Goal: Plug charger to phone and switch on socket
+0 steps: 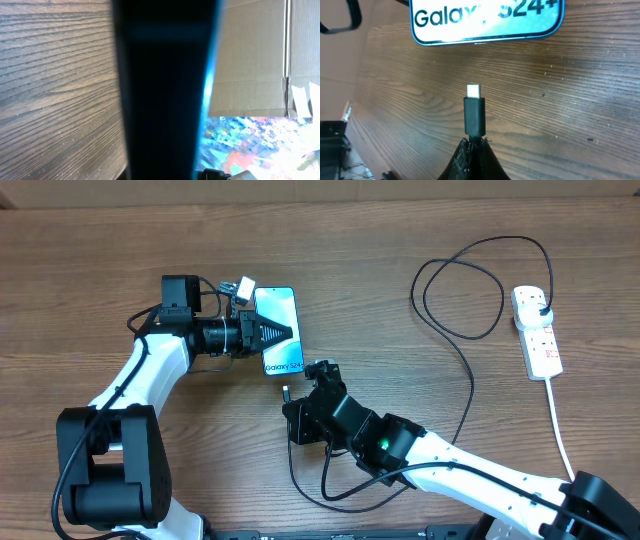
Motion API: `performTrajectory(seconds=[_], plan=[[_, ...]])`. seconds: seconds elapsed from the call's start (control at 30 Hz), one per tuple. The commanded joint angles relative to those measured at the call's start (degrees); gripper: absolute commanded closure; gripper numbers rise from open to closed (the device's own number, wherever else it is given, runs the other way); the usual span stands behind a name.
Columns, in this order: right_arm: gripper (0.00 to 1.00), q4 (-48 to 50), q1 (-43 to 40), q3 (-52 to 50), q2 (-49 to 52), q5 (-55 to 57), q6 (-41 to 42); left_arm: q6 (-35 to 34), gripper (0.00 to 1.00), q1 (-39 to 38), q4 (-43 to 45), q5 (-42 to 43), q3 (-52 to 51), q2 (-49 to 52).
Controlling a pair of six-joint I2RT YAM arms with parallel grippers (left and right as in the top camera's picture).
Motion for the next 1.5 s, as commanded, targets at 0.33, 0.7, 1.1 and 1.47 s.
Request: performTrajectory(seconds=[0.33,0.7,1.1,1.47], plan=[[0.96,4.59,-1.05,0.44,1.75,-4.44,-6.88,2.19,0.96,-0.48,0.0,4.87,-0.2,-0.76],[0.96,4.92,-5.05,0.46,-0.26,-13.51,-11.45,3.96,0.96,-0.48,0.0,6.97,-0.2,-0.76],[0.96,4.33,-5.75,0.46,-0.48,-9.99,-11.34,3.89,0.96,-0.55,-0.7,9.64,-0.2,-0.76],[0.96,2.89,-9.44,0.48,-2.67,-17.11,-11.8,3.87,0.96,-0.55,-0.7,9.57,-0.2,-0.76]])
